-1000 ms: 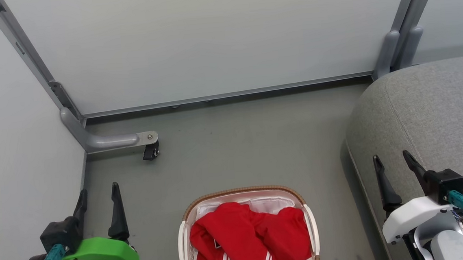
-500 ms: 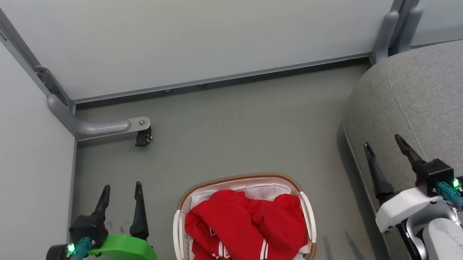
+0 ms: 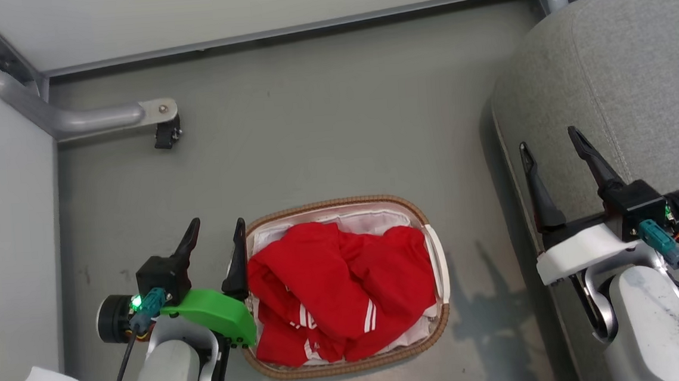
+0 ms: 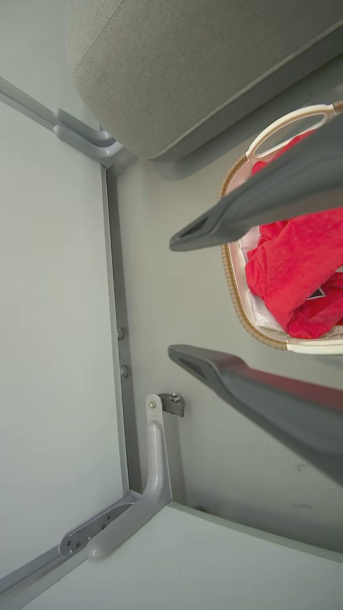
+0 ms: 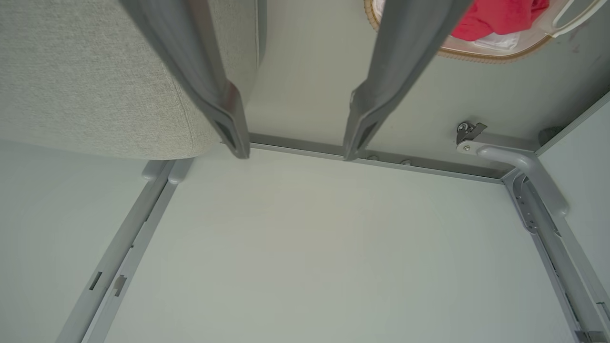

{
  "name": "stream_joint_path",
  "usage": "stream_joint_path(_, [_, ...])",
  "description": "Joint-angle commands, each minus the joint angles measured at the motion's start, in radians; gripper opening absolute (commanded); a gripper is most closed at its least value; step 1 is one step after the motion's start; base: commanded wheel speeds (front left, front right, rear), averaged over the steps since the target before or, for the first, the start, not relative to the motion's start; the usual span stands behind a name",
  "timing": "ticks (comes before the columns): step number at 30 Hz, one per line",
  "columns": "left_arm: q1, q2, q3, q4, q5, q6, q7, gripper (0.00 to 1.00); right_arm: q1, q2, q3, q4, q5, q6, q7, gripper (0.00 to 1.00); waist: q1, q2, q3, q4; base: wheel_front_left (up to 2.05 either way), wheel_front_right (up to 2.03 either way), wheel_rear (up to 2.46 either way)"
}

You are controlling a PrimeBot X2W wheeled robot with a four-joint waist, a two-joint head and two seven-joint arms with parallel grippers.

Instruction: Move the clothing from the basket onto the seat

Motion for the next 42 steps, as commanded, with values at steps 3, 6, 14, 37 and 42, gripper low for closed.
stream_joint_path(3, [-0.069, 0.007, -0.026, 0.043, -0.034, -0.005, -0.001, 1.00, -0.044, -0.004, 0.013, -0.030, 0.012, -0.001, -0.002, 1.00, 0.0000, 0.0000, 0.147, -0.046, 0.00, 0.00, 0.00])
stream_joint_path(6, [-0.108, 0.011, -0.053, 0.084, -0.065, -0.005, -0.001, 1.00, -0.066, -0.004, 0.026, -0.057, 0.018, -0.001, -0.002, 1.00, 0.0000, 0.0000, 0.199, -0.060, 0.00, 0.00, 0.00])
stream_joint_path(14, [-0.216, 0.029, -0.145, 0.202, -0.156, -0.005, -0.001, 1.00, -0.123, -0.004, 0.063, -0.107, 0.039, -0.001, -0.002, 1.00, 0.0000, 0.0000, 0.317, -0.096, 0.00, 0.00, 0.00])
stream_joint_path(37, [-0.484, 0.059, -0.434, 0.552, -0.185, -0.003, -0.001, 1.00, -0.177, -0.003, 0.147, -0.156, 0.126, -0.001, -0.002, 1.00, 0.0000, 0.0000, 0.514, -0.182, 0.00, 0.00, 0.00])
stream_joint_path(42, [-0.532, 0.071, -0.470, 0.546, -0.111, 0.037, -0.002, 1.00, -0.182, -0.004, 0.166, -0.156, 0.144, -0.001, -0.002, 1.00, 0.0000, 0.0000, 0.543, -0.200, 0.00, 0.00, 0.00])
